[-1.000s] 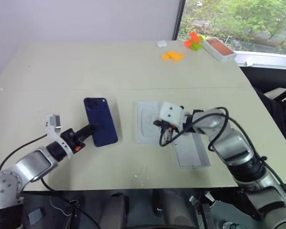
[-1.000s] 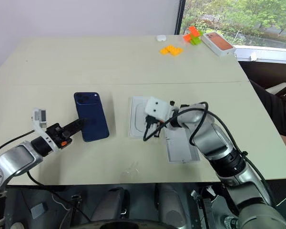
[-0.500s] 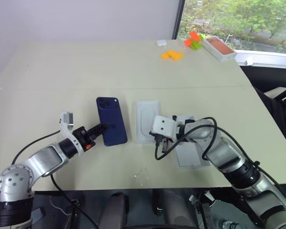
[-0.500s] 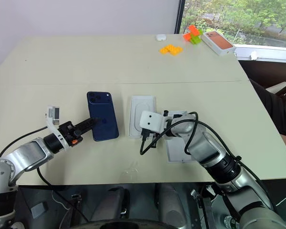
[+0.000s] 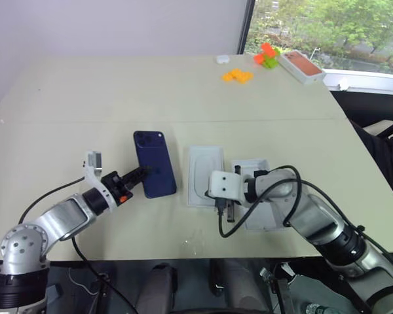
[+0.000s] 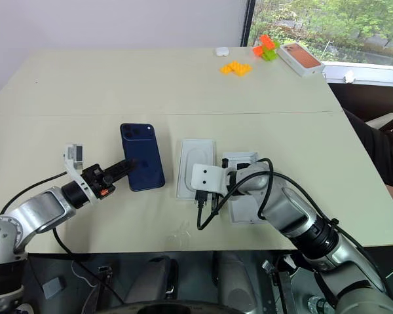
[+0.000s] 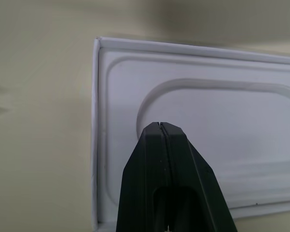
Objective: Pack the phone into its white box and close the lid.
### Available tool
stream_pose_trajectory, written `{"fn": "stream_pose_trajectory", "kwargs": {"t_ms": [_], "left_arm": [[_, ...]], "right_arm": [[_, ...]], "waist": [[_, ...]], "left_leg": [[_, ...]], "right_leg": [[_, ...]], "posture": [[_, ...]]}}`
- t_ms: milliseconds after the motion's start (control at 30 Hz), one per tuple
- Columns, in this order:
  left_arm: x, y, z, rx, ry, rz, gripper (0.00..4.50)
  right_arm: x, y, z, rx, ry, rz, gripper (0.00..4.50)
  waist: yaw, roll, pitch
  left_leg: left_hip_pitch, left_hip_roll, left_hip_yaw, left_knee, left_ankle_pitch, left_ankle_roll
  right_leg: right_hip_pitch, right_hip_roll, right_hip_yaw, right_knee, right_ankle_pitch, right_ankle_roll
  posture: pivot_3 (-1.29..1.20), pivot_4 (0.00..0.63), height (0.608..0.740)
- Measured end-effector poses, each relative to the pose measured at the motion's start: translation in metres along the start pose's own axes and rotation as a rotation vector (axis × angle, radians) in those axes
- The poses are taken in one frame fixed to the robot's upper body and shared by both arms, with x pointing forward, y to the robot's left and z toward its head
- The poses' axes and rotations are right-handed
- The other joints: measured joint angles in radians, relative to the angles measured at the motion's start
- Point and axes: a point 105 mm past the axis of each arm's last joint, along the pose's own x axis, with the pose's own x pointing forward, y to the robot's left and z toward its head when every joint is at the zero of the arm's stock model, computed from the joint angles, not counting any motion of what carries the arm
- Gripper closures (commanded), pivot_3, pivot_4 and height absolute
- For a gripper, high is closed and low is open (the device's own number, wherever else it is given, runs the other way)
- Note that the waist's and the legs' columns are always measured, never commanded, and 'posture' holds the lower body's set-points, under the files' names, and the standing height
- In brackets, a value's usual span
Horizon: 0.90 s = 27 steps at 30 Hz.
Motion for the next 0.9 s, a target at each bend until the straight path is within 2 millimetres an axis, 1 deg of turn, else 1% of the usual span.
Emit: {"fn": "stream_pose_trajectory", "kwargs": {"t_ms": [100, 200, 267, 333, 400, 467, 567, 633, 733, 833, 900], "left_arm": [[0.006, -0.010, -0.007, -0.001, 0.029, -0.038, 4.49], [0.013, -0.016, -0.012, -0.001, 0.059, -0.051, 4.49], [0.017, -0.020, -0.012, 0.014, 0.073, -0.048, 4.49], [0.023, -0.024, -0.013, 0.025, 0.095, -0.040, 4.49], [0.030, -0.026, -0.014, 0.026, 0.119, -0.015, 4.49], [0.035, -0.025, -0.015, 0.018, 0.138, 0.010, 4.49], [0.046, -0.027, -0.017, 0.013, 0.167, 0.039, 4.49], [0.052, -0.033, -0.018, -0.013, 0.164, 0.021, 4.49], [0.058, -0.040, -0.024, -0.009, 0.198, 0.012, 4.49], [0.061, -0.037, -0.032, -0.015, 0.230, 0.041, 4.49], [0.063, -0.033, -0.041, -0.012, 0.269, 0.068, 4.49]], "right_arm": [[-0.001, 0.001, 0.001, -0.011, -0.006, 0.000, 4.50], [-0.006, -0.007, 0.004, -0.007, -0.022, -0.031, 4.50], [-0.015, -0.015, 0.006, -0.005, -0.041, -0.061, 4.50], [-0.031, -0.023, 0.010, -0.015, -0.067, -0.093, 4.50], [-0.047, -0.028, 0.013, -0.030, -0.082, -0.113, 4.50], [-0.057, -0.029, 0.013, -0.034, -0.090, -0.126, 4.50], [-0.062, -0.027, 0.002, -0.004, -0.066, -0.128, 4.50], [-0.064, -0.027, -0.005, 0.015, -0.048, -0.142, 4.50], [-0.066, -0.029, -0.010, 0.025, -0.033, -0.165, 4.50], [-0.065, -0.028, -0.014, 0.039, -0.026, -0.173, 4.50], [-0.065, -0.029, -0.015, 0.040, -0.026, -0.182, 4.50]], "waist": [[0.000, 0.000, 0.000], [0.001, 0.000, 0.000], [0.001, 0.000, 0.000], [0.004, 0.000, 0.000], [0.007, 0.000, 0.000], [0.006, 0.000, 0.000], [0.005, 0.000, 0.000], [0.003, 0.000, 0.000], [0.003, 0.000, 0.000], [0.002, 0.000, 0.000], [0.003, 0.000, 0.000]], "left_leg": [[0.000, 0.000, 0.000, 0.001, 0.000, 0.000], [0.000, 0.000, 0.000, 0.001, 0.000, 0.000], [0.001, 0.000, 0.000, 0.001, 0.000, 0.000], [0.001, 0.000, -0.001, 0.001, 0.000, 0.000], [0.001, -0.001, -0.001, 0.001, 0.000, 0.000], [0.001, -0.001, -0.001, 0.001, 0.000, 0.000], [0.001, -0.001, -0.001, 0.001, 0.000, 0.000], [0.001, -0.001, -0.001, 0.002, 0.000, 0.000], [0.001, -0.001, -0.001, 0.002, 0.000, -0.001], [0.002, -0.001, -0.001, 0.002, 0.001, -0.002], [0.002, -0.001, -0.001, 0.002, 0.001, -0.002]], "right_leg": [[0.001, 0.000, 0.000, 0.000, 0.000, 0.000], [0.001, 0.000, 0.000, 0.000, 0.000, 0.000], [0.001, 0.000, 0.000, 0.001, 0.000, 0.000], [0.002, 0.000, -0.001, 0.001, 0.000, 0.000], [0.002, 0.000, -0.001, 0.000, 0.002, 0.002], [0.003, 0.000, -0.001, 0.000, 0.002, 0.002], [0.003, 0.000, -0.001, 0.000, 0.002, 0.002], [0.003, -0.001, 0.000, 0.000, 0.002, 0.002], [0.003, 0.000, 0.000, 0.001, 0.002, 0.002], [0.003, 0.000, 0.000, 0.001, 0.002, 0.002], [0.003, 0.000, 0.000, 0.001, 0.002, 0.002]], "posture": [[0.00, 0.150, 0.740], [0.00, 0.150, 0.740], [0.00, 0.150, 0.740], [0.00, 0.150, 0.740], [0.00, 0.150, 0.740], [0.00, 0.150, 0.740], [0.00, 0.150, 0.740], [0.00, 0.150, 0.740], [0.00, 0.150, 0.740], [0.00, 0.150, 0.740], [0.00, 0.150, 0.740]]}}
